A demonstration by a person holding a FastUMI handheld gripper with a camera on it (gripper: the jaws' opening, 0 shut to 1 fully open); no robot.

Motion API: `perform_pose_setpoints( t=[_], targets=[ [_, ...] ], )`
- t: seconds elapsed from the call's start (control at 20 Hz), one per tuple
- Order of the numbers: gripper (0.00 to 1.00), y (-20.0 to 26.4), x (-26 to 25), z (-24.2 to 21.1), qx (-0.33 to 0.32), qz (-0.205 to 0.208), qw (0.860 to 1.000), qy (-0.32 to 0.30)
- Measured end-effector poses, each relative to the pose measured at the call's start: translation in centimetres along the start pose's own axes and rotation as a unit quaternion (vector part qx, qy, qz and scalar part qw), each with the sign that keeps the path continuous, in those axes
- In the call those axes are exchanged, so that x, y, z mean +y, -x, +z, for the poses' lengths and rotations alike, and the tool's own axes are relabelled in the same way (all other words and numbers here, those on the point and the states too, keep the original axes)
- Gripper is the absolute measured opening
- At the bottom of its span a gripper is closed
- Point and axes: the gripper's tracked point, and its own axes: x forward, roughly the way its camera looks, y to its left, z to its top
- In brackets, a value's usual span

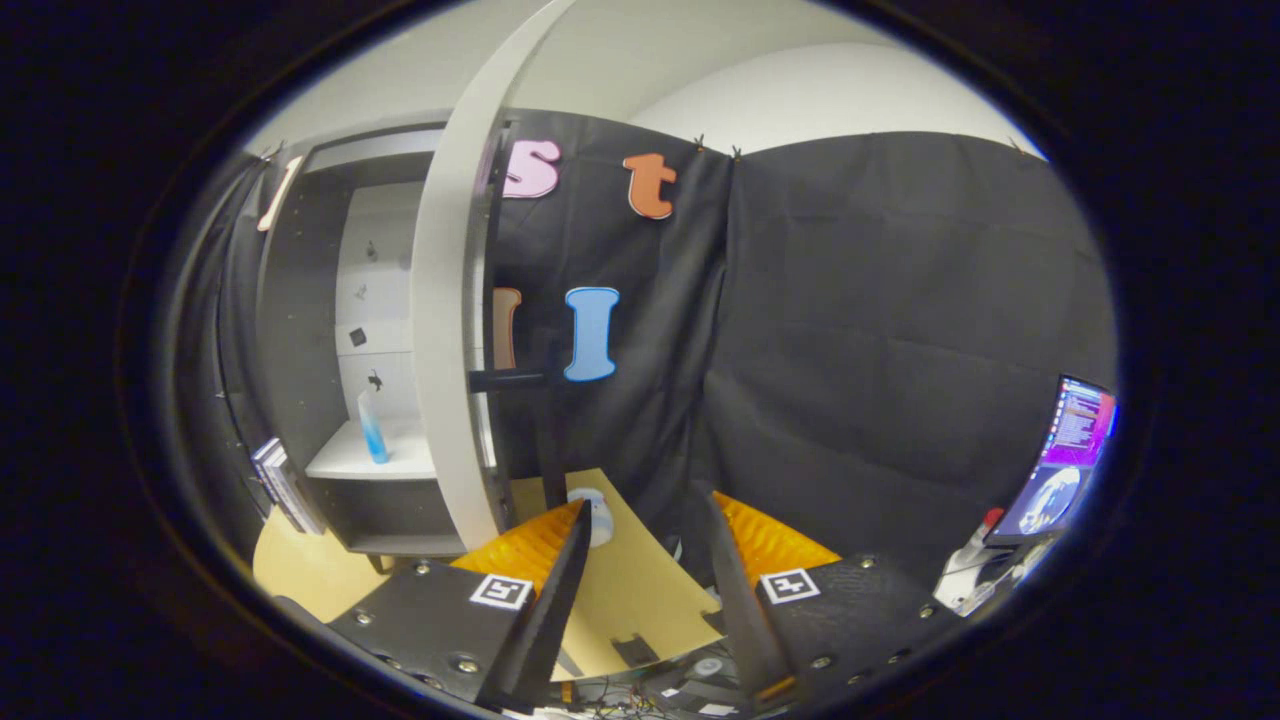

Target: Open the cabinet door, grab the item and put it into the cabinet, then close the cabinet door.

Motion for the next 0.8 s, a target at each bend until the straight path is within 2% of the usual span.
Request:
perform_pose_setpoints(
  t=[0.4, 0.8],
  targets=[
    [0.68, 1.3, 2.4, -0.5, -0.001, 0.049, 0.999, -0.003],
    [0.69, 3.5, 7.6, -1.1, -0.001, 0.141, 0.99, -0.02]
  ],
)
